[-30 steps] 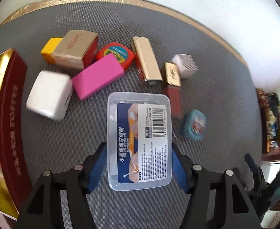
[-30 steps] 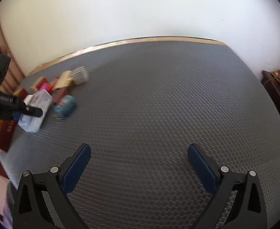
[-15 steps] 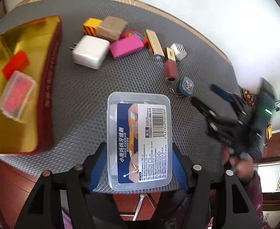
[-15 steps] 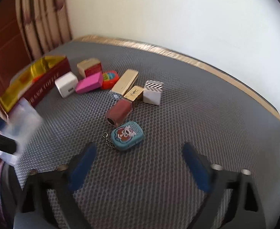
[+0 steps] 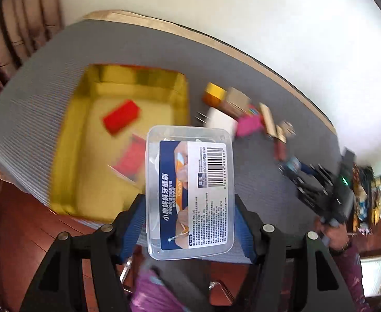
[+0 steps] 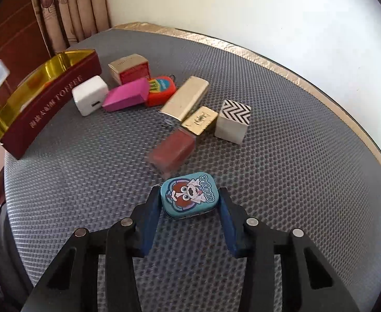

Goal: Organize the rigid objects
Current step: 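Carry the clear box to the tin with the left tool while the right tool grasps the blue tin, then lower the blue tin into the tin beside the clear box and open the right tool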

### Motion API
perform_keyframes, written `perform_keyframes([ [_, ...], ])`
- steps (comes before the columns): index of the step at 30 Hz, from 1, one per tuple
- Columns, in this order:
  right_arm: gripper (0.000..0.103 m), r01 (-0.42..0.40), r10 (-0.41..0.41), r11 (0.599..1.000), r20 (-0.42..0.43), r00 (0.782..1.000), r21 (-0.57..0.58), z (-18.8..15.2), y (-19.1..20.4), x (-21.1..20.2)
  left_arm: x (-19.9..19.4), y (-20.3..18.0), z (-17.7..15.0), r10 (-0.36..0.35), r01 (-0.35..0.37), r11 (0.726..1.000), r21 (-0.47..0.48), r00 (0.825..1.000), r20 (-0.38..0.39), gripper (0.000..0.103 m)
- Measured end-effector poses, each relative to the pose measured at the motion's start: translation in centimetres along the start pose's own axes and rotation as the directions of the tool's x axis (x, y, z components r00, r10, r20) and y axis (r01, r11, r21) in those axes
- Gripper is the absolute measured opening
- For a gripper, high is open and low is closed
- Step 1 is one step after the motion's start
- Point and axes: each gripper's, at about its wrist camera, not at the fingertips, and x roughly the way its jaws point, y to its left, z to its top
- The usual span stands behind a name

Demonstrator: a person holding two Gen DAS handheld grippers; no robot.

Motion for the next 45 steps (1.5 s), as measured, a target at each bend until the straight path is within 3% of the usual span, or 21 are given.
perform_keyframes([
  [7,0.04,-0.03,0.022,0.997,0.109,0.994,0.075,-1.9,2.0,-3.9,2.5,4.8,4.6,0.118,-0.118,0.993,-0.031,0.993,0.009,0.065],
  [14,0.04,-0.083,0.063,0.988,0.15,0.987,0.13,-1.7,4.0,-5.3,6.6,6.9,9.8,0.194,-0.195,0.98,-0.039,0.981,-0.011,0.065],
  [26,0.04,-0.132,0.117,0.988,0.185,0.976,0.076,1.6,7.7,-6.1,10.2,7.3,11.5,0.224,-0.224,0.975,0.002,0.974,-0.033,0.066],
  [31,0.04,-0.18,0.166,0.982,0.201,0.965,0.051,3.8,9.7,-6.0,9.6,7.2,10.9,0.21,-0.21,0.978,0.003,0.977,-0.026,0.066],
  [35,0.04,-0.23,0.22,0.973,0.215,0.951,0.023,6.6,11.5,-5.4,5.2,7.5,8.4,0.184,-0.178,0.981,-0.077,0.979,0.091,0.066],
  [38,0.04,-0.265,0.262,0.964,0.215,0.941,-0.018,9.6,13.5,-4.4,2.1,7.1,4.7,0.233,-0.215,0.97,-0.114,0.957,0.172,0.066],
  [40,0.04,-0.283,0.284,0.958,0.201,0.937,-0.035,11.8,14.9,-3.1,1.1,6.4,1.7,0.272,-0.258,0.961,-0.099,0.946,0.176,0.066],
  [45,0.04,-0.319,0.322,0.947,0.152,0.934,-0.045,16.0,17.7,0.8,-1.0,7.1,-3.5,0.296,-0.272,0.953,-0.136,0.931,0.212,0.066],
])
